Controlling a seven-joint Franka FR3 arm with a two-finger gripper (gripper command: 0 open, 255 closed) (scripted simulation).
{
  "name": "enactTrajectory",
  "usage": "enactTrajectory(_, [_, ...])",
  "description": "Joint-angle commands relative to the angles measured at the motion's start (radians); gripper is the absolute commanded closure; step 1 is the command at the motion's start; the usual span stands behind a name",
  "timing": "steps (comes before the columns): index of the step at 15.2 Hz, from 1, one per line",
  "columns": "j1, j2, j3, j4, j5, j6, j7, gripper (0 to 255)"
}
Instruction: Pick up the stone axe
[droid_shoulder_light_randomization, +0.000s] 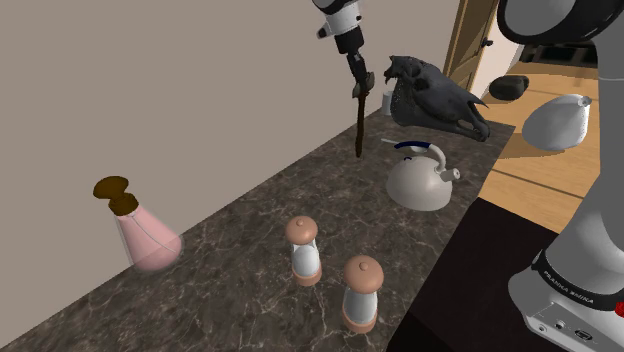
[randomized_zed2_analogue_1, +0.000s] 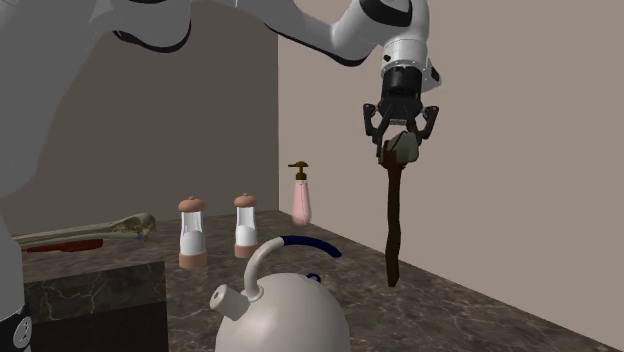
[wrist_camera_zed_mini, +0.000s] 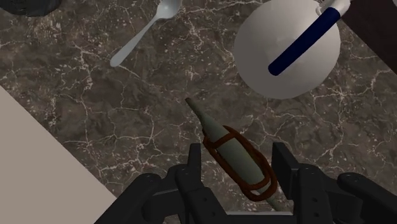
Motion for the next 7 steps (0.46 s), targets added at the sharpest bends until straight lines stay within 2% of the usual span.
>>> enactTrajectory(1, [-0.001, 0.007, -0.001, 0.037, 0.000, -0.030, -0.005, 255])
enactTrajectory(5, [-0.003, 0.025, -0.002, 0.119, 0.001, -0.093, -0.016, 255])
enactTrajectory(7, [-0.003, 0.026, -0.002, 0.122, 0.001, -0.096, -0.017, 255])
